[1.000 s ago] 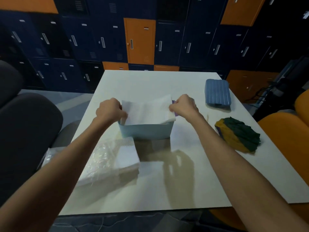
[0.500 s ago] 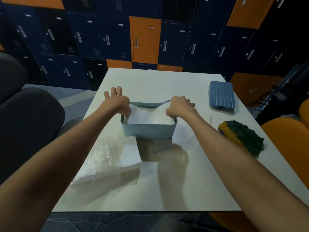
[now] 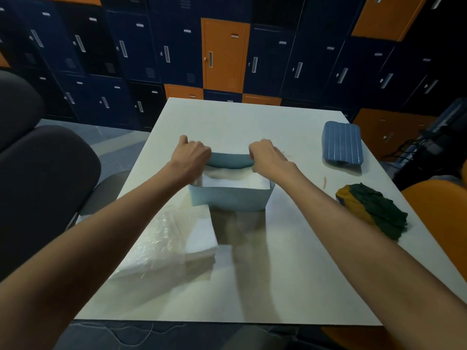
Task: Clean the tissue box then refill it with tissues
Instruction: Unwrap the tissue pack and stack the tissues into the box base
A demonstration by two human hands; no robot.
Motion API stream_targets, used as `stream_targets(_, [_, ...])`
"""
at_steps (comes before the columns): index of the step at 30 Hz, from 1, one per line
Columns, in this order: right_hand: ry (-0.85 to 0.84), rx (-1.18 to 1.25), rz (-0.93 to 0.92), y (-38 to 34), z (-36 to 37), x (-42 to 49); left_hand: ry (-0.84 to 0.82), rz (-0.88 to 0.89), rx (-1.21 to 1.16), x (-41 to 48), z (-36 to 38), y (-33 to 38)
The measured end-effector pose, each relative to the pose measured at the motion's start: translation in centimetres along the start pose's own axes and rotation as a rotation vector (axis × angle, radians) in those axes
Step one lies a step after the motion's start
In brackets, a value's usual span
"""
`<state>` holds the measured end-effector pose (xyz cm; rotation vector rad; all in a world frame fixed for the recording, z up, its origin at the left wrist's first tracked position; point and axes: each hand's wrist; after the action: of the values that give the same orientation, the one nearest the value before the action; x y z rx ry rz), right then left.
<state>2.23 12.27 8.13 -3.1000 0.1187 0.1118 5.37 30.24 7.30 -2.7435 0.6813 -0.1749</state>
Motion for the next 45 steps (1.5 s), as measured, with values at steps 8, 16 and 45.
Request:
stream_targets(8, [-0.183, -0.112, -0.074, -0.8, 2.5, 0.0, -0.148, 0.017, 0.108, 0.3, 1.6, 1.1])
stream_targets(16, [-0.214, -0.061, -0.030, -0.9, 2.8, 0.3, -0.162, 0.031, 0.086, 0.5, 2.6, 1.2])
stream_targets(45, [-0.068, 0.848, 0.058, -6.9, 9.1, -12.8, 0.148, -0.488, -0.714, -17.4, 8.8, -0.1])
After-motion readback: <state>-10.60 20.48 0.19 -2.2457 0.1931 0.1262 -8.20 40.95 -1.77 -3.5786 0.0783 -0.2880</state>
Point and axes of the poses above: each hand's wrist, its own x-axis towards the middle knuckle, its own z-axis out of the palm, y = z × x, and after that the axes turned 1 degree about -x, right-handed
